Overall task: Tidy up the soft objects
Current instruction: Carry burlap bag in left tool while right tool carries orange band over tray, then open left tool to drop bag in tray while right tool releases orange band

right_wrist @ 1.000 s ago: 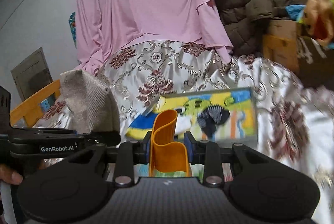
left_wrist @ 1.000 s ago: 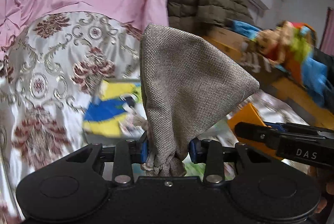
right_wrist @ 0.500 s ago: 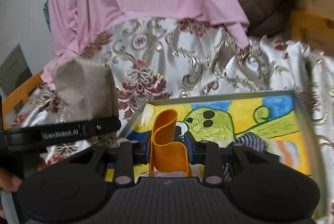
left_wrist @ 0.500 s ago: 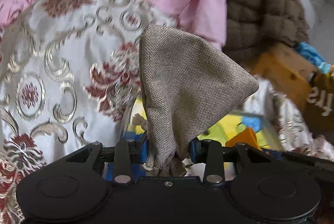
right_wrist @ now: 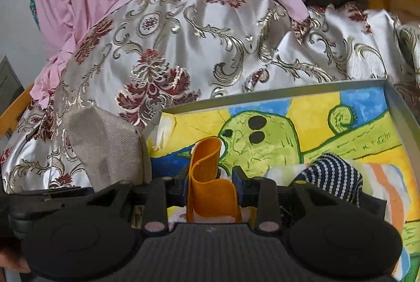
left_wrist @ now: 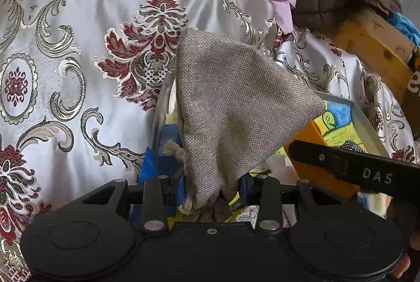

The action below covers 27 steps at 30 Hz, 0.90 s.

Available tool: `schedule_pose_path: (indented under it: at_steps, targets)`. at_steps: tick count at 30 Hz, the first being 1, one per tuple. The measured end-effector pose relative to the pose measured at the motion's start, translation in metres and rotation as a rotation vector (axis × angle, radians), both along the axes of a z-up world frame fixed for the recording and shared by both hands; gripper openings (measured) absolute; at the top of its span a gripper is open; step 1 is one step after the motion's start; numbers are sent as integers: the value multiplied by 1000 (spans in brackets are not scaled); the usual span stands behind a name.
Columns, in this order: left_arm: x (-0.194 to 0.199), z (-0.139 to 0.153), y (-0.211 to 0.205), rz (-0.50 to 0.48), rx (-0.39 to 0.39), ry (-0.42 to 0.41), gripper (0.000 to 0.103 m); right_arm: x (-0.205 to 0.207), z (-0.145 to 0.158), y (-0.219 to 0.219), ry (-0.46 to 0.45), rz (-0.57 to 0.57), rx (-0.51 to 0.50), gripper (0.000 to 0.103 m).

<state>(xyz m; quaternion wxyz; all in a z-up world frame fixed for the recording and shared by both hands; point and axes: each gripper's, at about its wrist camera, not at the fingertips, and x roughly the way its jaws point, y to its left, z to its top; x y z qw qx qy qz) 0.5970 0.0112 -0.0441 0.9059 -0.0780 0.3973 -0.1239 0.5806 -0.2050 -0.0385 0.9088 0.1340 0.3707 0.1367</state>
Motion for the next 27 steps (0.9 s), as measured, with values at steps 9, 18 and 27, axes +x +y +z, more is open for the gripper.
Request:
schedule_pose_path:
  at_steps: [9, 18, 27]
  targets:
    - [0, 1, -10, -1, 38, 27, 51, -4, 0, -5, 29, -13, -33, 50]
    - [-8, 10, -11, 27, 54, 18, 63, -23, 22, -14, -15, -26, -83, 71]
    - [-48, 46, -10, 64, 24, -76, 81, -68, 63, -25, -154, -40, -87, 89]
